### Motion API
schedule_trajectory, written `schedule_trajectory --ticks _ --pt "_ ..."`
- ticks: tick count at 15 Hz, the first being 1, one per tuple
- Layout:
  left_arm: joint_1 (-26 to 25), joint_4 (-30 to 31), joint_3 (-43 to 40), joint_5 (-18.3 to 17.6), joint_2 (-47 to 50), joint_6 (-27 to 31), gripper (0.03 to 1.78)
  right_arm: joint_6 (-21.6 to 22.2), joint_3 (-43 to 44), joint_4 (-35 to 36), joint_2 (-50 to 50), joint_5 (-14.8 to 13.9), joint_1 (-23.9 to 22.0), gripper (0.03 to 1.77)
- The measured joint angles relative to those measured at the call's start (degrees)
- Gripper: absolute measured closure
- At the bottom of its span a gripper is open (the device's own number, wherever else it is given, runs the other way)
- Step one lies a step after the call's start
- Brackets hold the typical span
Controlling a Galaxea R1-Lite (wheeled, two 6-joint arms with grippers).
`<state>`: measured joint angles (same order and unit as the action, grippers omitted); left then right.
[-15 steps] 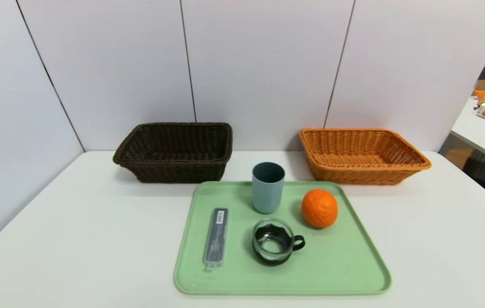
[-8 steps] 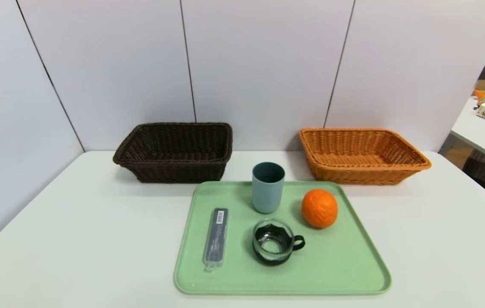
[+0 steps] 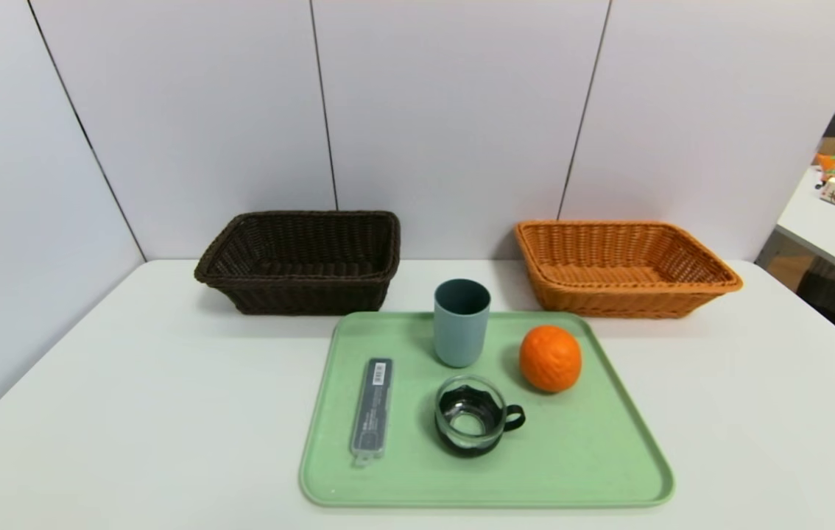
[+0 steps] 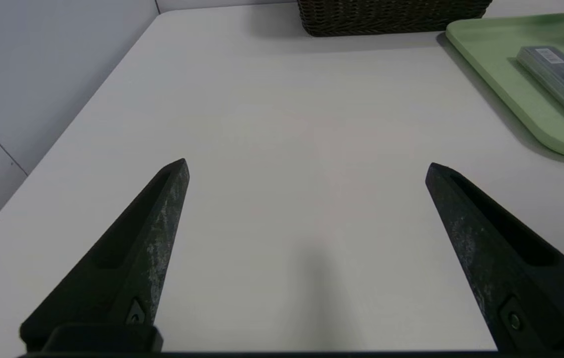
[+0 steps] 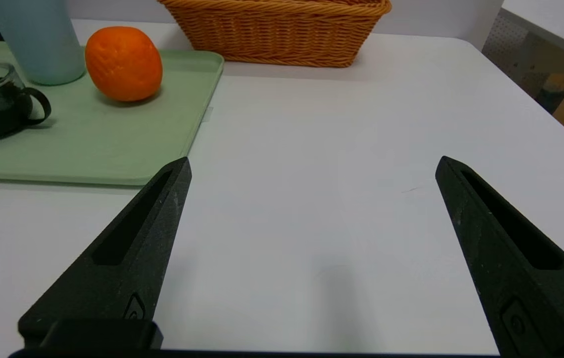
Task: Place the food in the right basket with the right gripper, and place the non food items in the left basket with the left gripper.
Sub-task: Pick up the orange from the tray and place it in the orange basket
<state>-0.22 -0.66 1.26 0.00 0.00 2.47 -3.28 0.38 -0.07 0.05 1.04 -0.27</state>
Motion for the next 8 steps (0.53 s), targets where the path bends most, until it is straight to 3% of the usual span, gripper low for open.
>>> schedule_trajectory --ticks 3,8 --pt "0.0 -5.5 9.5 -0.7 -0.5 1.6 0.12 -0.7 9.8 -3.9 -0.9 2.6 0.0 0.1" --pt "-0.4 -21.4 40.2 -6.3 -11.6 2.7 0.12 -1.0 34.0 -13.0 -14.0 7.5 -0.1 0.1"
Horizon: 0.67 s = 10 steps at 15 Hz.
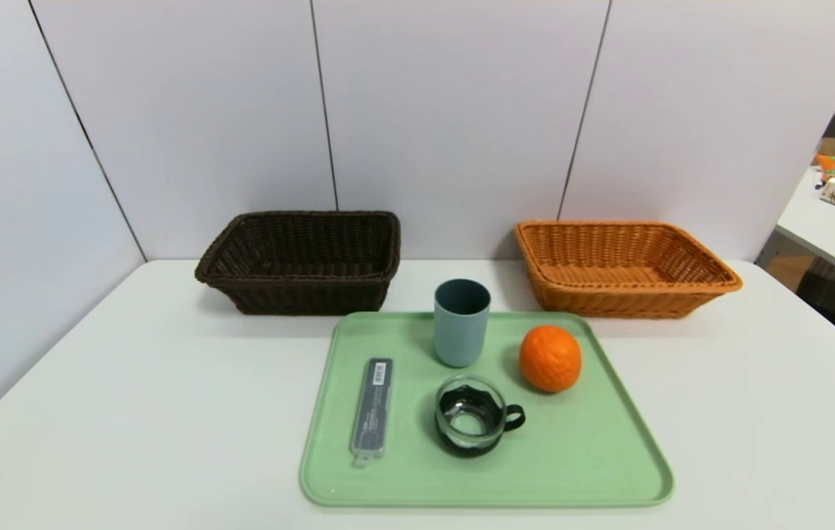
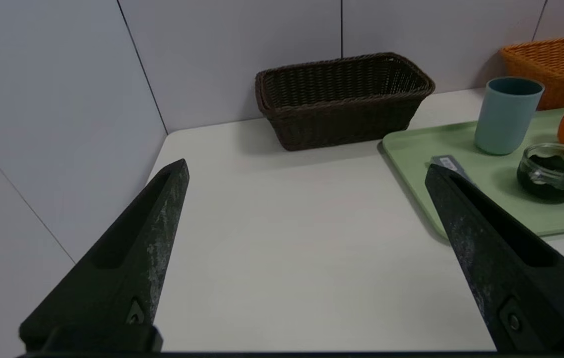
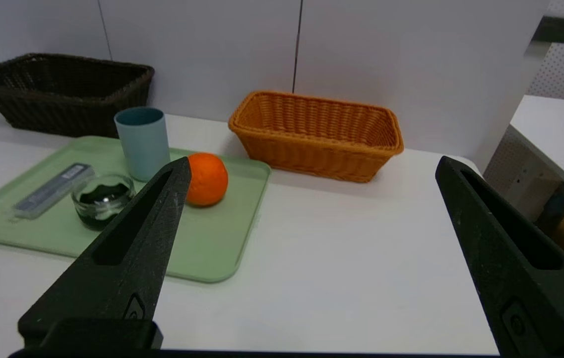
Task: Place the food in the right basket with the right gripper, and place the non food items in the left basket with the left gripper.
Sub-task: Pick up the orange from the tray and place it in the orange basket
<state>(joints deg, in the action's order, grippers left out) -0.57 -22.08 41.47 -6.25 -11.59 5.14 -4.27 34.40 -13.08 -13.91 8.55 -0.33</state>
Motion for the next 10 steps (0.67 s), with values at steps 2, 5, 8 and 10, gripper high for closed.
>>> schedule_trajectory --ticks 2,5,8,10 --pt "-0.3 -5.4 13.7 -0.7 -8.4 0.3 0.12 -0.1 9.7 -2.0 -8.4 0.9 0.0 0.1" --pt "-0.4 -12.6 28.6 -1.8 -21.4 0.2 0.12 -0.3 21.8 -4.6 -21.0 3.0 0.2 0.1" --pt "0.7 -12.4 31.7 -7.7 -31.9 0.0 0.12 -1.5 26.6 -4.9 -31.0 5.3 2.5 0.1" --pt "1.7 -6.6 26.9 -10.6 -37.1 -0.3 0.12 -1.6 26.8 -5.5 -35.1 5.0 6.2 0.1"
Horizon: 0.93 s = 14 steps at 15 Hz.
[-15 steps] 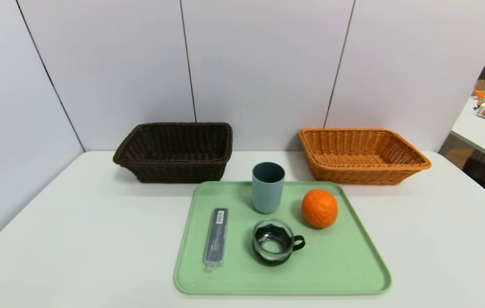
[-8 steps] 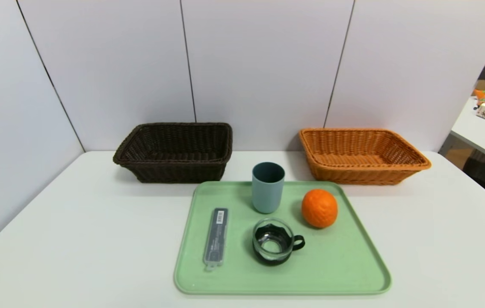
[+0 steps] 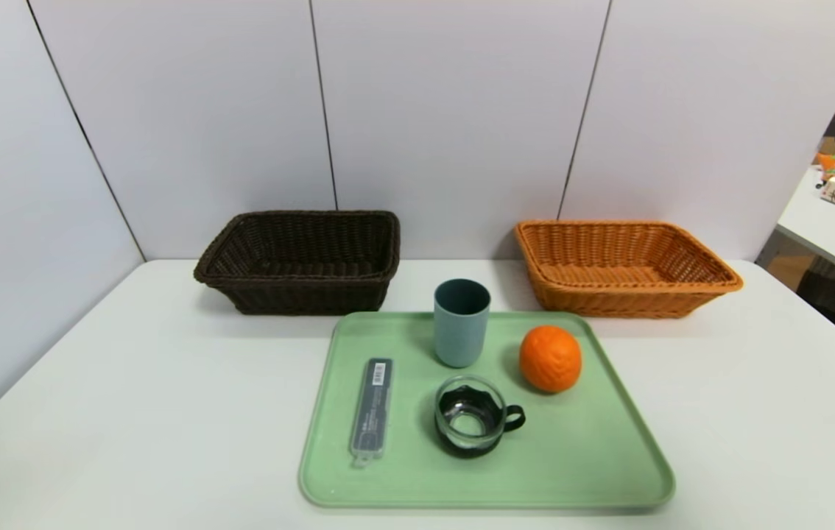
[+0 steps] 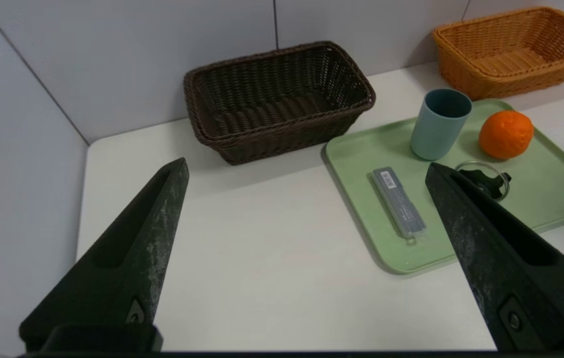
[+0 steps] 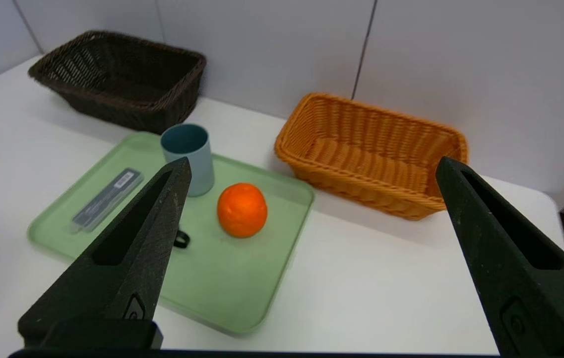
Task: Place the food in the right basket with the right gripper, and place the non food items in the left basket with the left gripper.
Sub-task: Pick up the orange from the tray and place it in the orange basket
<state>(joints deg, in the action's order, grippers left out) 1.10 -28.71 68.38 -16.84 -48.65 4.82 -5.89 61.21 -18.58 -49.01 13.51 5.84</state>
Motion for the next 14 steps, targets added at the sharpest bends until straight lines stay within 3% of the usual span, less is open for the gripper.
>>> schedule_trajectory --ticks 3,8,11,14 --pt "4.0 9.4 -8.1 -0.3 -5.6 -2.6 0.12 0.4 -1.8 0.5 -5.7 -1.5 5.5 0.1" --pt "11.5 13.4 -15.2 1.9 -12.9 -8.9 0.12 4.4 -7.6 8.1 -16.0 -6.9 17.2 0.1" --pt "16.8 22.0 -20.4 6.0 -16.9 -10.7 0.12 7.1 -12.0 14.5 -21.5 -8.3 21.8 0.1" --pt "21.3 23.3 -21.7 8.4 -19.6 -13.5 0.12 7.8 -12.0 14.4 -25.4 -9.6 23.9 0.1"
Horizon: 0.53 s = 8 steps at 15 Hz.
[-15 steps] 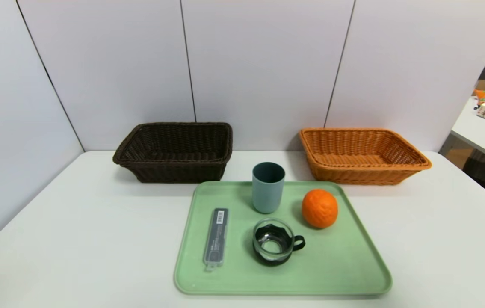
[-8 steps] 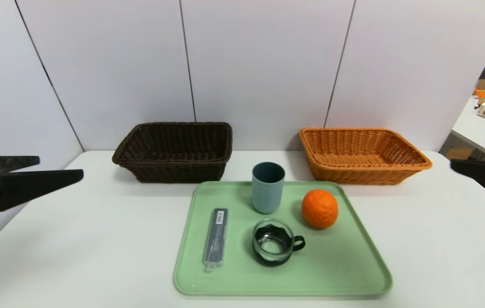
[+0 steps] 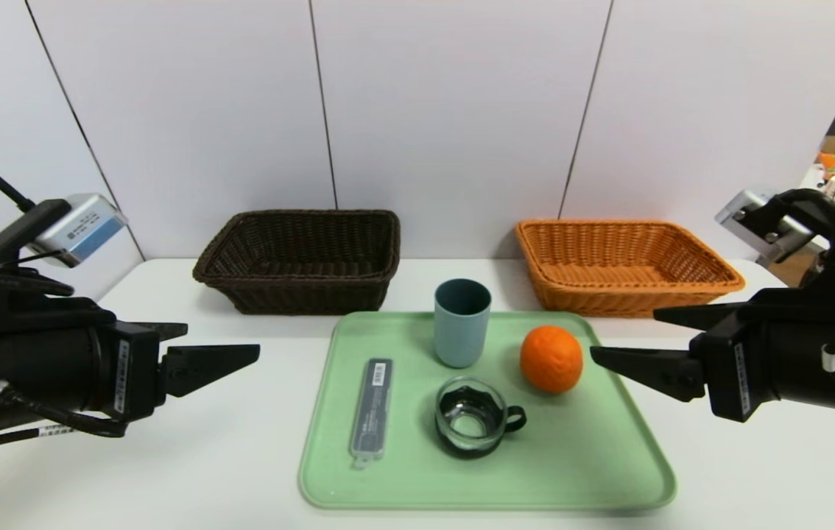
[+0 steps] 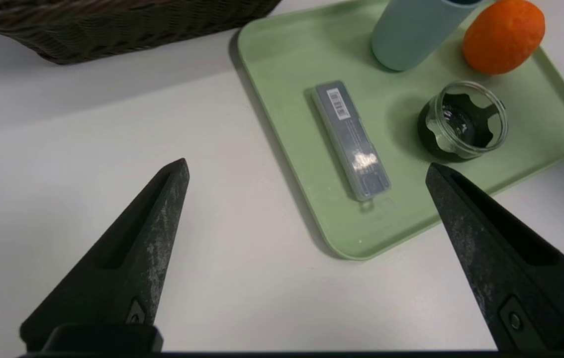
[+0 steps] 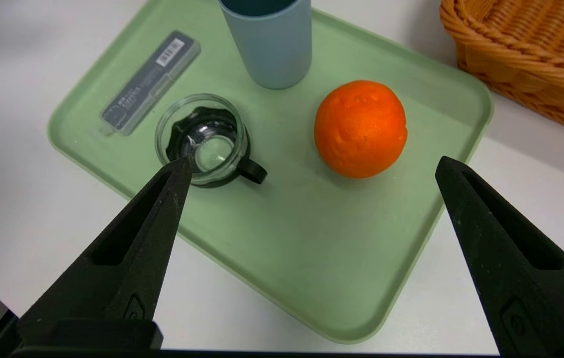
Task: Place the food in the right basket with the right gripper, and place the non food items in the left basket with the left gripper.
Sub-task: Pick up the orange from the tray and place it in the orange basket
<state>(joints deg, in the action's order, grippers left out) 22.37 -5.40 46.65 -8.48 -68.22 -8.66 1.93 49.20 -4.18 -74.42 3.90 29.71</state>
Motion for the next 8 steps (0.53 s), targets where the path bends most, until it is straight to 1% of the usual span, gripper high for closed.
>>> schedule_trajectory --ticks 1,3,6,8 --pt "1.2 -0.2 -0.2 0.7 -0.5 -0.6 0.12 0.0 0.7 -0.9 -1.1 -0.6 0.2 0.1" --pt "2.2 -0.2 -0.5 1.5 -1.0 -0.8 0.12 0.0 2.5 -5.1 -2.9 -1.6 0.4 0.1" --pt "2.5 -0.3 -1.3 1.5 -0.9 -0.9 0.12 0.0 6.2 -11.4 -5.5 -1.8 0.4 0.1" --pt "2.6 -0.2 -2.1 1.6 -0.7 -0.8 0.12 0.5 10.7 -16.1 -8.1 -1.8 -0.2 0.1"
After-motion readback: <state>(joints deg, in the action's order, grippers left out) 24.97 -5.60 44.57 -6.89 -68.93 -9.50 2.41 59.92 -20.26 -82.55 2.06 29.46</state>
